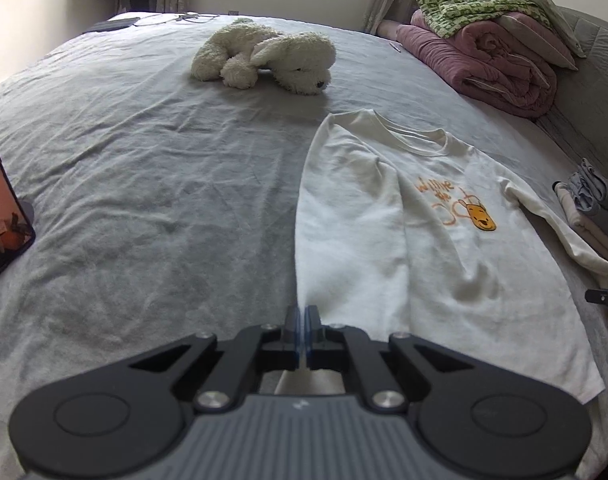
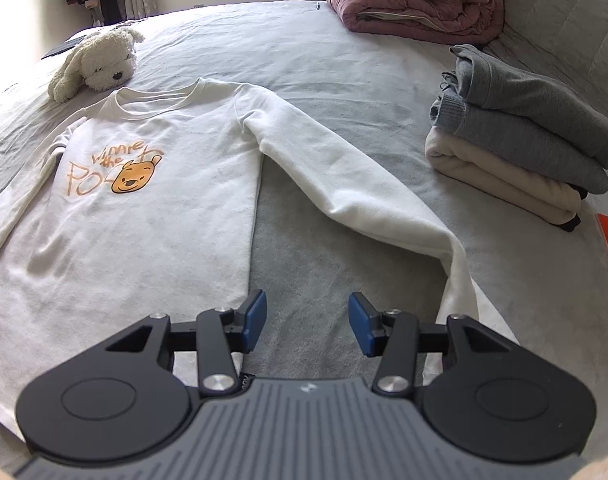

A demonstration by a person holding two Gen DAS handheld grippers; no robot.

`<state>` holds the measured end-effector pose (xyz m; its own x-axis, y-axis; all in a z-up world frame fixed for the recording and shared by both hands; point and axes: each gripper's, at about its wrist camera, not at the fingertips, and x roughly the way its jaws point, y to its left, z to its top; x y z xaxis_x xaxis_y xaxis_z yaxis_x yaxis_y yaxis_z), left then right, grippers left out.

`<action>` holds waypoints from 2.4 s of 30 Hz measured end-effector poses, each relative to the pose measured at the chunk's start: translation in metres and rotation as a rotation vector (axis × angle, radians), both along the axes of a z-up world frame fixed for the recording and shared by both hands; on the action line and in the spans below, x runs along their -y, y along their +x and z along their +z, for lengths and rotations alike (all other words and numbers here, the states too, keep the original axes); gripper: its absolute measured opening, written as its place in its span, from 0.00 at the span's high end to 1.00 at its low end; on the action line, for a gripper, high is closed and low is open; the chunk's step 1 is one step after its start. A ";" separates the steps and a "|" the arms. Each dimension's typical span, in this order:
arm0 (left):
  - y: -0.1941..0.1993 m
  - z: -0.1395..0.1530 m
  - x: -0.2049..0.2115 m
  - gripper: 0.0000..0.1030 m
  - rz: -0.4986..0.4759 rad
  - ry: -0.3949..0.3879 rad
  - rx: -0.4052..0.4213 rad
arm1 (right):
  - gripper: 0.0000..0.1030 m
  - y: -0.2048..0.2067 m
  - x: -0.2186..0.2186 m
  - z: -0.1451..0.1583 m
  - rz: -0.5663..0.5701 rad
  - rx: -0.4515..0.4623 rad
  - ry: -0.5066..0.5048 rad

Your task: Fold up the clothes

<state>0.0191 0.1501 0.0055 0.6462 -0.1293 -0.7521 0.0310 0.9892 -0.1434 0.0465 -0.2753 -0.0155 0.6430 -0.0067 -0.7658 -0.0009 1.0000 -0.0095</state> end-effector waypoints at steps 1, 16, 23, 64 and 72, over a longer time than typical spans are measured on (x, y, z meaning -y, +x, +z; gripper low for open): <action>0.001 0.000 -0.003 0.98 0.016 0.019 0.009 | 0.52 0.000 0.000 0.000 0.001 -0.001 0.001; 0.073 -0.004 -0.054 0.98 0.409 0.472 0.165 | 0.52 0.008 -0.010 -0.003 0.010 -0.025 0.025; 0.102 -0.016 -0.070 0.98 0.556 0.525 0.181 | 0.52 0.017 -0.010 -0.012 -0.011 -0.051 0.034; -0.048 -0.074 -0.018 0.88 0.125 -0.592 -0.226 | 0.72 -0.099 0.078 -0.061 -0.265 -0.204 1.082; -0.063 -0.038 -0.013 0.92 0.165 -0.615 -0.193 | 0.90 -0.112 0.081 -0.027 -0.245 -0.118 1.036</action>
<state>-0.0443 0.1629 -0.0324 0.5557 -0.4825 -0.6770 -0.1969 0.7148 -0.6711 -0.0651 -0.3567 -0.0422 0.6341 0.5635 -0.5296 0.2553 0.4939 0.8312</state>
